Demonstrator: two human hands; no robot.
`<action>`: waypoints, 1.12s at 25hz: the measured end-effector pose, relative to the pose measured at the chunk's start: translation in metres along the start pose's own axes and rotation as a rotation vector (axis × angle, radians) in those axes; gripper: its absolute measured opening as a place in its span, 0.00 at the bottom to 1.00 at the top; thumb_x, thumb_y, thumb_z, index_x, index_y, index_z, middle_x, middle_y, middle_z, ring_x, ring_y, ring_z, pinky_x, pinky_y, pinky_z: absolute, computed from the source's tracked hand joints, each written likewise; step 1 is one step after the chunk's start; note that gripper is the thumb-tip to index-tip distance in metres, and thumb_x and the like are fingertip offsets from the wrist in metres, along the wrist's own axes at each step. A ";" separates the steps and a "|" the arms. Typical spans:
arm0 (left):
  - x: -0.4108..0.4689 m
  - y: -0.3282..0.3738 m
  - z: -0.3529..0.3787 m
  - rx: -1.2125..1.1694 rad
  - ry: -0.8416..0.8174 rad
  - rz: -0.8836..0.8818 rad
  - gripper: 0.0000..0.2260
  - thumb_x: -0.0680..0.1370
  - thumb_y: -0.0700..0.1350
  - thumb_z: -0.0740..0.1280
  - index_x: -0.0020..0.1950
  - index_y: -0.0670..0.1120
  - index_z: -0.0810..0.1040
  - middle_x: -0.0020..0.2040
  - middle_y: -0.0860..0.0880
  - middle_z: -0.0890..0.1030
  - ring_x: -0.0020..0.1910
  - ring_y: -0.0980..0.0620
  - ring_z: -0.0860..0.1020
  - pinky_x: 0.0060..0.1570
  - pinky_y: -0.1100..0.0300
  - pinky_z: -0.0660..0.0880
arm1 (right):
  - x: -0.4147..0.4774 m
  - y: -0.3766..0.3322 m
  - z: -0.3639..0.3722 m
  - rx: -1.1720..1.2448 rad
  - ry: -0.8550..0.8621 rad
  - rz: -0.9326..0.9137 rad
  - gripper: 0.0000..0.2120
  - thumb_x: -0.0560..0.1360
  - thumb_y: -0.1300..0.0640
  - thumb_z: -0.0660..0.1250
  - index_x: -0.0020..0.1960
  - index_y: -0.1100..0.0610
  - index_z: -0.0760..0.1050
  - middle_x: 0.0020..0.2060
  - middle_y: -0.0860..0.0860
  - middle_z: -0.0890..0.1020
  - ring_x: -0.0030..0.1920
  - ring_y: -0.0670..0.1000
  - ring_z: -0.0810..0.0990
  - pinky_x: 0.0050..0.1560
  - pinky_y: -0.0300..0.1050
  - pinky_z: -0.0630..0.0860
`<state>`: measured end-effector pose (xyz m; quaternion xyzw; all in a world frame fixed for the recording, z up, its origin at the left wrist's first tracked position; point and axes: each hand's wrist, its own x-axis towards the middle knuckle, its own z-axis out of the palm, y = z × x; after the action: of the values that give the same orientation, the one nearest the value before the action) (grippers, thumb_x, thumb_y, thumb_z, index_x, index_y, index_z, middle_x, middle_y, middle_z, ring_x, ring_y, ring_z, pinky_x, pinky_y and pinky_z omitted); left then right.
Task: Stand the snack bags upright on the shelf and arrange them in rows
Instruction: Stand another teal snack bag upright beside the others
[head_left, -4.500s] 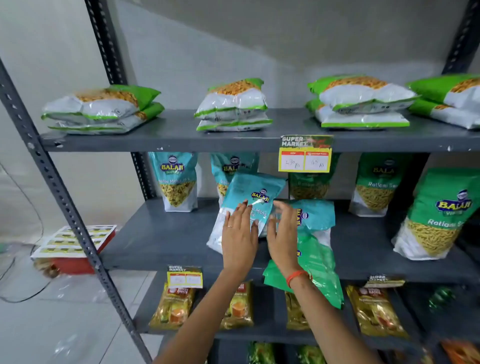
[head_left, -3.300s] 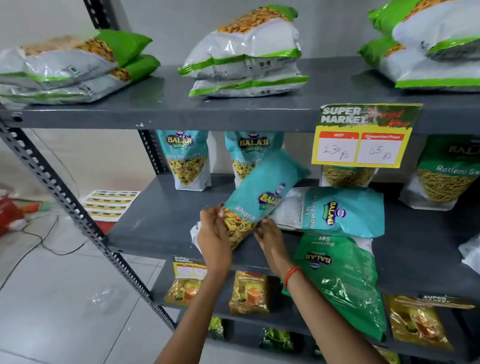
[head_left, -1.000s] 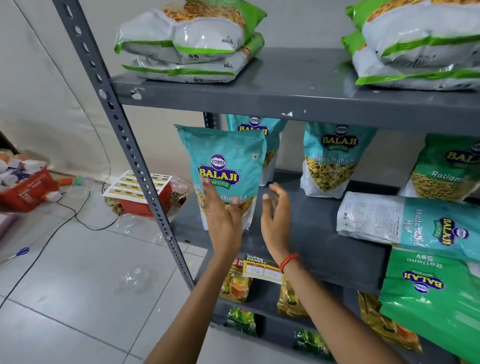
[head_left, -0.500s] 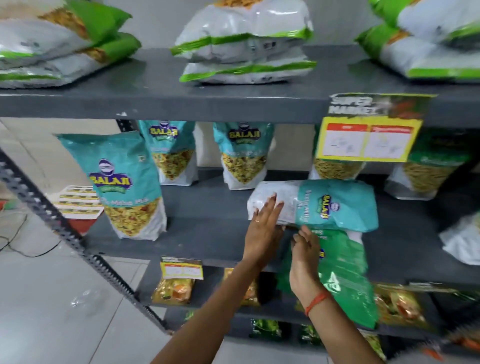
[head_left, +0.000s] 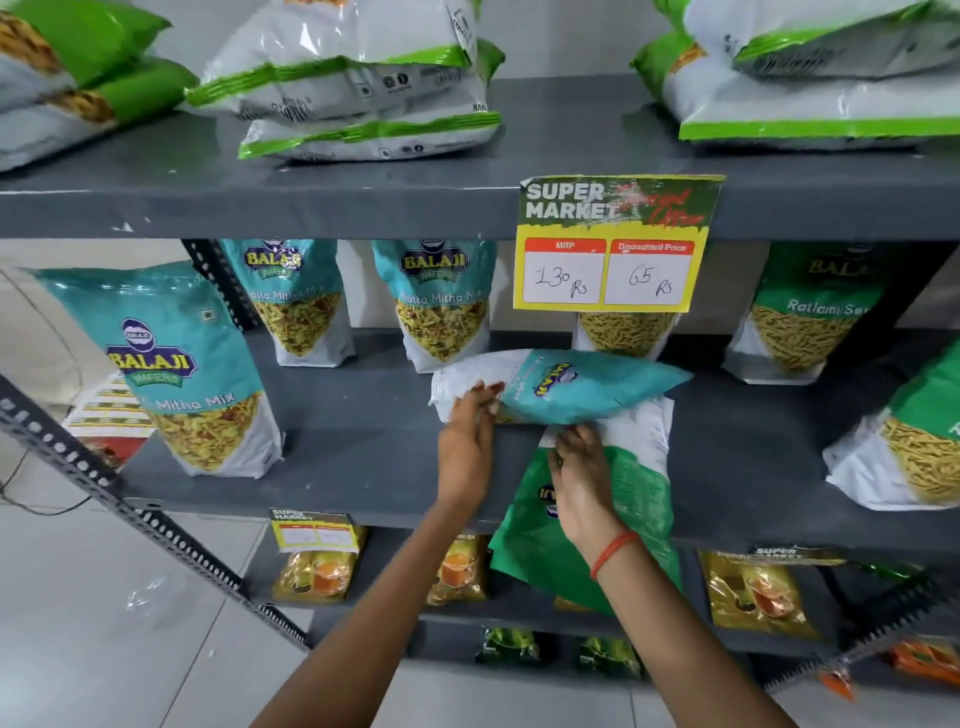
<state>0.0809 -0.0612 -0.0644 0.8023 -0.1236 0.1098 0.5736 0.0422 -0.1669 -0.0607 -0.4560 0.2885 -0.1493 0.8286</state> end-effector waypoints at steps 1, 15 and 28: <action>0.009 0.005 -0.010 -0.012 0.047 0.005 0.10 0.80 0.42 0.58 0.59 0.46 0.74 0.57 0.47 0.80 0.53 0.54 0.77 0.46 0.74 0.71 | 0.007 0.000 0.003 -0.009 -0.018 -0.005 0.18 0.78 0.71 0.51 0.61 0.54 0.69 0.45 0.50 0.74 0.46 0.47 0.72 0.58 0.44 0.70; 0.026 0.022 -0.138 -0.380 0.118 -0.408 0.06 0.76 0.42 0.67 0.40 0.44 0.76 0.32 0.51 0.80 0.33 0.53 0.77 0.33 0.63 0.76 | -0.009 -0.021 0.037 -0.426 -0.269 -0.287 0.10 0.78 0.62 0.60 0.42 0.52 0.74 0.42 0.52 0.81 0.45 0.53 0.79 0.51 0.54 0.77; -0.001 0.028 -0.176 -0.463 0.108 -0.339 0.05 0.77 0.41 0.65 0.41 0.45 0.76 0.33 0.54 0.81 0.33 0.59 0.79 0.33 0.67 0.76 | -0.047 -0.033 0.048 -0.397 -0.357 -0.282 0.10 0.77 0.64 0.61 0.42 0.54 0.76 0.34 0.45 0.84 0.38 0.43 0.83 0.44 0.43 0.81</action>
<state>0.0646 0.0971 0.0164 0.6521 0.0213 0.0240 0.7575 0.0347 -0.1288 0.0031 -0.6637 0.0955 -0.1211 0.7319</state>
